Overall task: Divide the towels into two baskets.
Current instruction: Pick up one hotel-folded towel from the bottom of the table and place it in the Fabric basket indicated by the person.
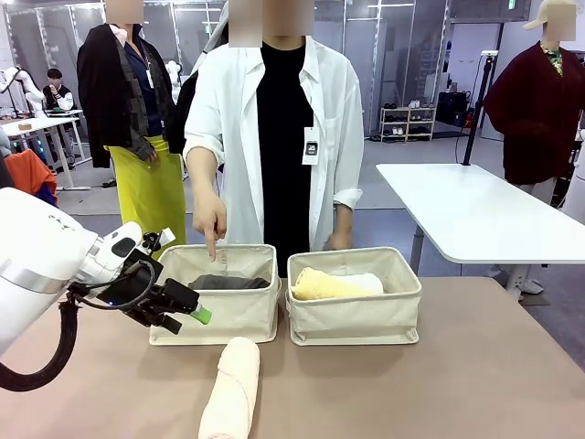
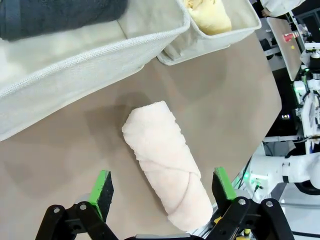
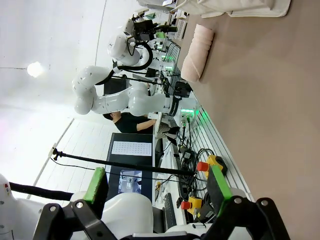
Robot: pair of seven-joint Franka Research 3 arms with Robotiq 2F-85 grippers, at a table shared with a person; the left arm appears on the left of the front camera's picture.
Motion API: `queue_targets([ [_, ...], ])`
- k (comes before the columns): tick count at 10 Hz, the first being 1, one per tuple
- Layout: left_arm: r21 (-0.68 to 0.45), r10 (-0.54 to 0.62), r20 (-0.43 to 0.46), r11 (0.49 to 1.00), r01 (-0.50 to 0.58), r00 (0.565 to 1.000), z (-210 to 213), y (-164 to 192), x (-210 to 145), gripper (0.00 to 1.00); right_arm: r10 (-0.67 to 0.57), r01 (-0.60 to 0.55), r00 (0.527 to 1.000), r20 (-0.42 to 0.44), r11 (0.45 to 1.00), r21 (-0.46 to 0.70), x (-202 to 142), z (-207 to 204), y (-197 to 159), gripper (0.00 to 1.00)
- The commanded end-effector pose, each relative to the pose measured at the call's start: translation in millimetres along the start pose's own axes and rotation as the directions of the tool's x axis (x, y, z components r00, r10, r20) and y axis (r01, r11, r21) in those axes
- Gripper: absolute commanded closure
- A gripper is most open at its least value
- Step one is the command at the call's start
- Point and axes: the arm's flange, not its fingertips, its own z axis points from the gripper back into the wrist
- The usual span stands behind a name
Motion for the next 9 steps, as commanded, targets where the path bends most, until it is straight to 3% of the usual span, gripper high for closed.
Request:
queue_targets([
  [1,0.001,-0.003,-0.003,1.000,0.003,1.000,-1,-1,0,0.00,0.004,-0.004,1.000,0.009,1.000,-0.006,-3,-4,2,0.00],
  [2,0.075,0.064,-0.029,0.995,-0.061,0.998,-22,-4,2,0.00,0.004,-0.004,1.000,0.009,1.000,-0.006,-3,-4,2,0.00],
  [5,0.103,0.208,-0.137,0.976,-0.195,0.969,-43,-16,-10,0.00,0.004,-0.004,1.000,0.009,1.000,-0.006,-3,-4,2,0.00],
  [9,0.182,0.304,-0.183,0.945,-0.272,0.935,-80,-35,-19,0.00,0.004,-0.004,1.000,0.009,1.000,-0.006,-3,-4,2,0.00],
])
